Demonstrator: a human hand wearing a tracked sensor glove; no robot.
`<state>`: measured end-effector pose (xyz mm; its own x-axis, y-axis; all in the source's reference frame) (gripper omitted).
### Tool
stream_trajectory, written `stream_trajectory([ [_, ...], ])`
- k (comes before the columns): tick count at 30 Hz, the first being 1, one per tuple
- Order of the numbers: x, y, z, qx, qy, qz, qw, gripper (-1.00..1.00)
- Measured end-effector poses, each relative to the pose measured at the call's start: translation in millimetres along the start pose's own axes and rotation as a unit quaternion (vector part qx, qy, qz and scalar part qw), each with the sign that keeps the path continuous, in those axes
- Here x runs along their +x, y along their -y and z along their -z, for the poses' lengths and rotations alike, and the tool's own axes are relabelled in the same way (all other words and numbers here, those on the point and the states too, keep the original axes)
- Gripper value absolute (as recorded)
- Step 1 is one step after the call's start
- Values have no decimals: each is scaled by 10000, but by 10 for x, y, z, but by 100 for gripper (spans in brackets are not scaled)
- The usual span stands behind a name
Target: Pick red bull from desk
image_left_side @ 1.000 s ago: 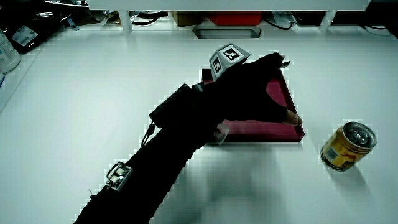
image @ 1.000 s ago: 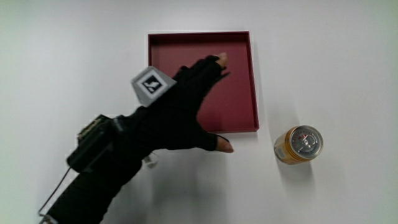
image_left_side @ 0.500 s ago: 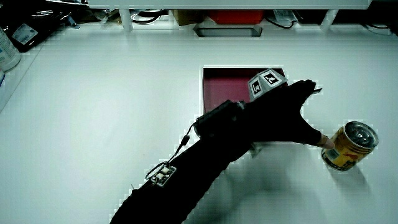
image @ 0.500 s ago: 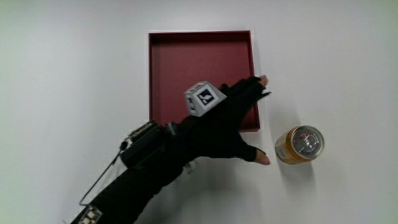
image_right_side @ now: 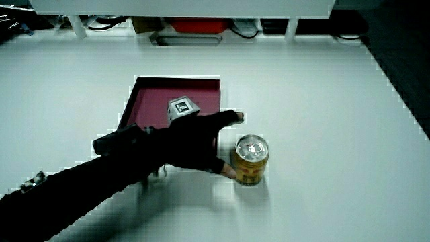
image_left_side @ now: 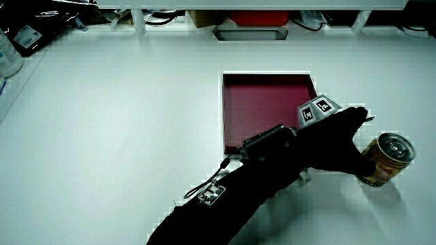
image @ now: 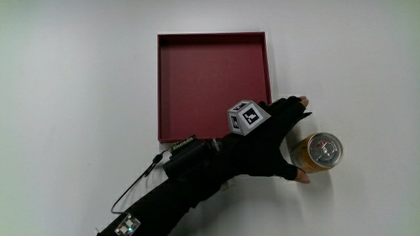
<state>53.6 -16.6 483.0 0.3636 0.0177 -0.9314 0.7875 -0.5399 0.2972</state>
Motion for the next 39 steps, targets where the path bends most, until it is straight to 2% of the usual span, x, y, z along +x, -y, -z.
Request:
stream_trajectory([
  [2, 29, -19, 25, 27, -122, 83, 9999, 0],
  [8, 90, -24, 44, 30, -267, 57, 9996, 0],
  [13, 79, -6, 46, 344, -258, 297, 9986, 22],
  [15, 116, 6, 34, 348, -299, 225, 9987, 30],
  [16, 113, 4, 37, 413, -322, 274, 9983, 35],
  [21, 141, -17, 73, 352, -434, 256, 9981, 57],
  [23, 141, -21, 91, 363, -381, 258, 9983, 65],
  [24, 155, -10, 94, 379, -410, 173, 9983, 70],
  [25, 145, -17, 111, 418, -378, 256, 9981, 74],
  [26, 159, -11, 116, 394, -376, 192, 9983, 78],
  [28, 173, -2, 122, 480, -489, 230, 9974, 87],
  [31, 151, 1, 144, 573, -471, 334, 9967, 100],
  [36, 148, 33, 146, 708, -487, 413, 9954, 100],
  [37, 165, 49, 143, 709, -562, 344, 9953, 100],
  [39, 179, 67, 155, 796, -664, 436, 9937, 100],
])
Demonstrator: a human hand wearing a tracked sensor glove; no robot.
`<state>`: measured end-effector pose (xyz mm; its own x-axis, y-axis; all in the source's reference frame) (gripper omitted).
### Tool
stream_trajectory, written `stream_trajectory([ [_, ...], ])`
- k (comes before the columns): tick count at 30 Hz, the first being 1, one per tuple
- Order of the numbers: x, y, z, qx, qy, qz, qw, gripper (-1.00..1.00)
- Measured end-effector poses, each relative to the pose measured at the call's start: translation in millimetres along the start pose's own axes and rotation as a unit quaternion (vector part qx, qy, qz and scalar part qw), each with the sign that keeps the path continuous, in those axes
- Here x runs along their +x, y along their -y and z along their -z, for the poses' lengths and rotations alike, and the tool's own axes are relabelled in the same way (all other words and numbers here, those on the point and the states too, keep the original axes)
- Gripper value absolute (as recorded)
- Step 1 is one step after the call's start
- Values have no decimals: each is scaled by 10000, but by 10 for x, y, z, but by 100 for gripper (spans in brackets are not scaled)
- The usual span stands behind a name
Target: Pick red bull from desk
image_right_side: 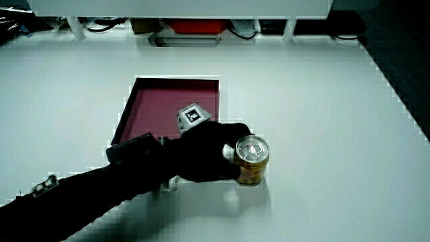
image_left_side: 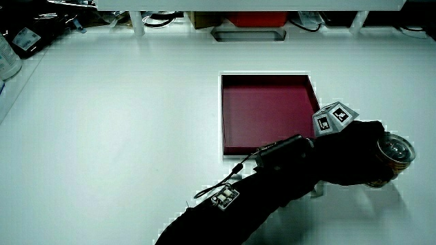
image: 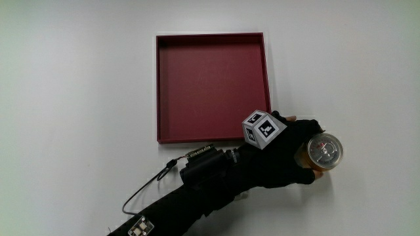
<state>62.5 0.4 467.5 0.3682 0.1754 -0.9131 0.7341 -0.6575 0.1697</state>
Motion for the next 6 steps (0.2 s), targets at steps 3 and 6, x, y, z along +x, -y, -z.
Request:
stream_trajectory([
  [3, 13, 16, -19, 108, 94, 237, 9996, 100],
  [6, 49, 41, -114, 358, 23, 671, 9971, 100],
])
